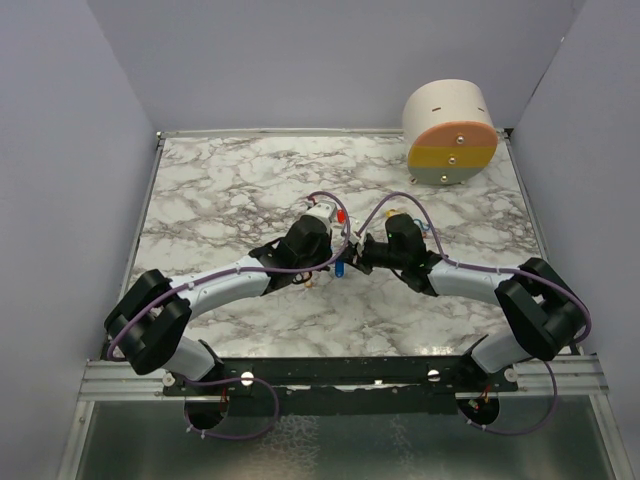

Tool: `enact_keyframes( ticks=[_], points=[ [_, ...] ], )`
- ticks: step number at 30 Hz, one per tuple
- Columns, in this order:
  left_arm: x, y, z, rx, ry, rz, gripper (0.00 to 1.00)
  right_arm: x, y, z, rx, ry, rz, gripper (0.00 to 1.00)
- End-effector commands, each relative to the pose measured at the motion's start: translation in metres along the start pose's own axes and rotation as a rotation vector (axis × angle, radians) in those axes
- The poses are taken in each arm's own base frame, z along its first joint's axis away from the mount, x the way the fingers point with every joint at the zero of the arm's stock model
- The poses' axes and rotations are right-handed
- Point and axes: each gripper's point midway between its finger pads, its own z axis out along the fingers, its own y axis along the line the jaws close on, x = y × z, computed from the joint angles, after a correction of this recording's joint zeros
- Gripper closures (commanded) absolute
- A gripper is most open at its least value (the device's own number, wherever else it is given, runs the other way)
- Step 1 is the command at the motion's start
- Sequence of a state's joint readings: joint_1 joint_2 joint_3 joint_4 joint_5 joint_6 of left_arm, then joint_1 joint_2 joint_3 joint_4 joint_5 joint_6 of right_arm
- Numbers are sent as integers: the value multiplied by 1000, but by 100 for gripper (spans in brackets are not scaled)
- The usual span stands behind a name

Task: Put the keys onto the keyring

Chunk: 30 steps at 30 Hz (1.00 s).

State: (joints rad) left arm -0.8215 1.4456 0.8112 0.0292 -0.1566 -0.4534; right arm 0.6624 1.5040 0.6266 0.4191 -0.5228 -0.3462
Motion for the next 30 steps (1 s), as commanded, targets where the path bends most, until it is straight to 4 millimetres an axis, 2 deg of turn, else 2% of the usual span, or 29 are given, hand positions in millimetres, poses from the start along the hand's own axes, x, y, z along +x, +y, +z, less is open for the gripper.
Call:
enact_keyframes(
  ticks=[1,30],
  points=[
    [-14,-11,2,26,-34,-2,100,-7,6,3,-37,-24,-28,99],
    [-19,-16,1,38,-46,3,100,-4,10,8,-61,-2,-25,99]
  ],
)
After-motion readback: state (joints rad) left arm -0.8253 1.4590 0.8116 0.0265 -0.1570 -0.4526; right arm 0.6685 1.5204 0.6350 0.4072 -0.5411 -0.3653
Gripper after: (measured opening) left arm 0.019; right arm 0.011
